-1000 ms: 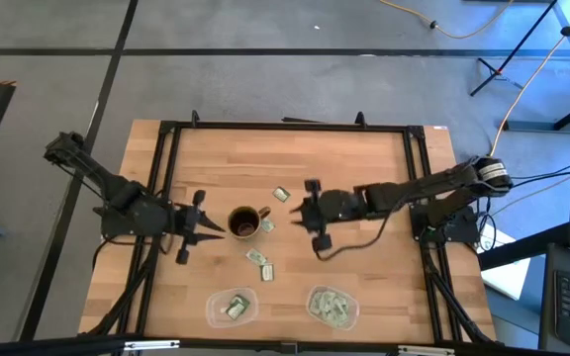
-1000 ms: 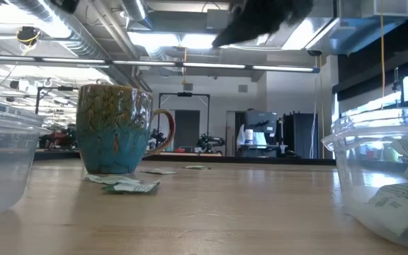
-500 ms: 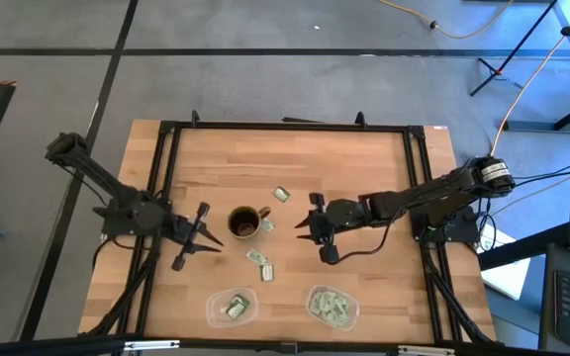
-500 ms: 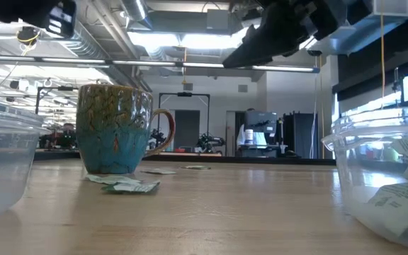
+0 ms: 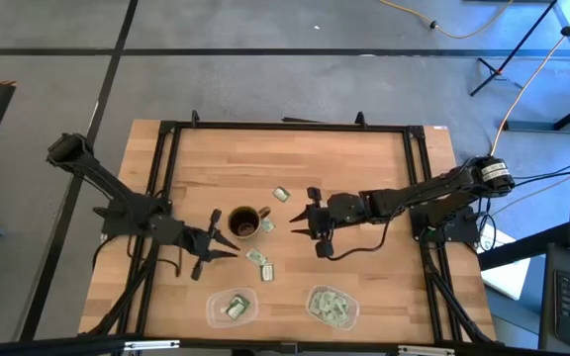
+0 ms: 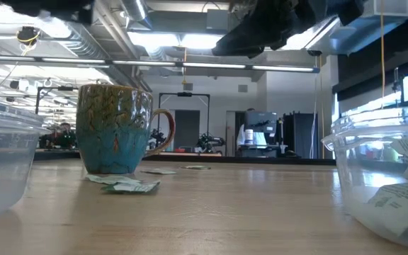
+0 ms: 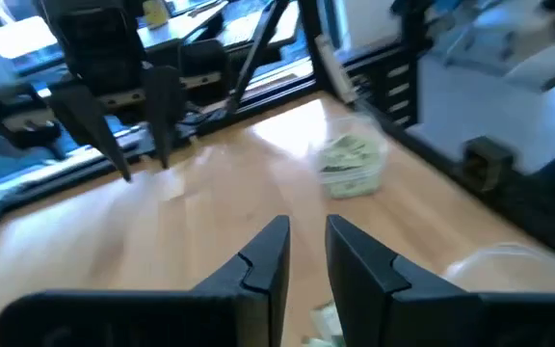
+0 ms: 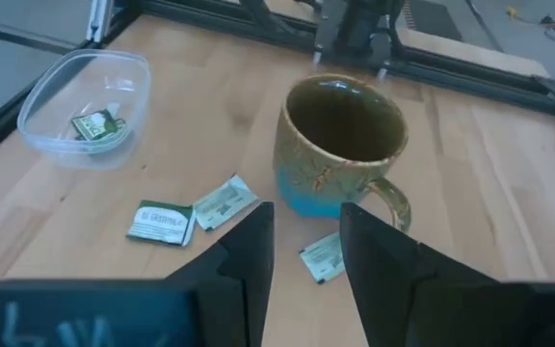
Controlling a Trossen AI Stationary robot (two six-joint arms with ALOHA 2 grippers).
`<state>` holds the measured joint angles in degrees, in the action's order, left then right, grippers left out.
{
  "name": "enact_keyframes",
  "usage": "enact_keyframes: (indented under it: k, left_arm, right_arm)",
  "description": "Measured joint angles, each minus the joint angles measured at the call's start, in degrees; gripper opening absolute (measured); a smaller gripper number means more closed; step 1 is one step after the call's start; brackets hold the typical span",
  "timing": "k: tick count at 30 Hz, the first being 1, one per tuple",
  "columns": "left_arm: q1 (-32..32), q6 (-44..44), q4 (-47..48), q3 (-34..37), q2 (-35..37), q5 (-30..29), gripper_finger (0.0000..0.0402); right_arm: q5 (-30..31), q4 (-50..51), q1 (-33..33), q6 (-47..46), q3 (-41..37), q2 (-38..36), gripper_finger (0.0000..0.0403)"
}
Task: Pick and place items into bin
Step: Put the green stevia packet into the left transparent bin
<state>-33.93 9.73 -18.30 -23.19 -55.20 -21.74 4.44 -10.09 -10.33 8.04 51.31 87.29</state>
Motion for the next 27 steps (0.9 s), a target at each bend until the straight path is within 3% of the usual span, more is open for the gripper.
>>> enact_keyframes:
  k: [4, 11, 16, 20, 27]
  left_arm:
    - [1.4, 3.8, 3.2, -6.4, -6.9, -0.7, 0.0065]
    - [5.2, -0.4, 32.7, -27.5, -19.3, 6.9, 0.0065]
    - [7.1, 2.9, 42.9, -38.9, -27.8, 11.9, 0.0063]
    - [8.8, 4.5, 45.0, -42.6, -33.2, 15.8, 0.0053]
    - [12.1, 4.7, 45.5, -42.9, -40.0, 16.8, 0.0039]
  right_arm:
    - [0.0, 0.8, 0.0, -0.3, 0.0, 0.0, 0.0124]
    - [0.0, 7.8, 0.0, -10.9, 0.0, 0.0, 0.0124]
    - [-0.1, 9.9, -0.8, -12.6, 0.0, 0.0, 0.0124]
    - [-0.1, 10.0, -0.8, -12.5, 0.0, 0.0, 0.0124]
    - [0.0, 10.4, -0.8, -12.2, 0.0, 0.0, 0.0124]
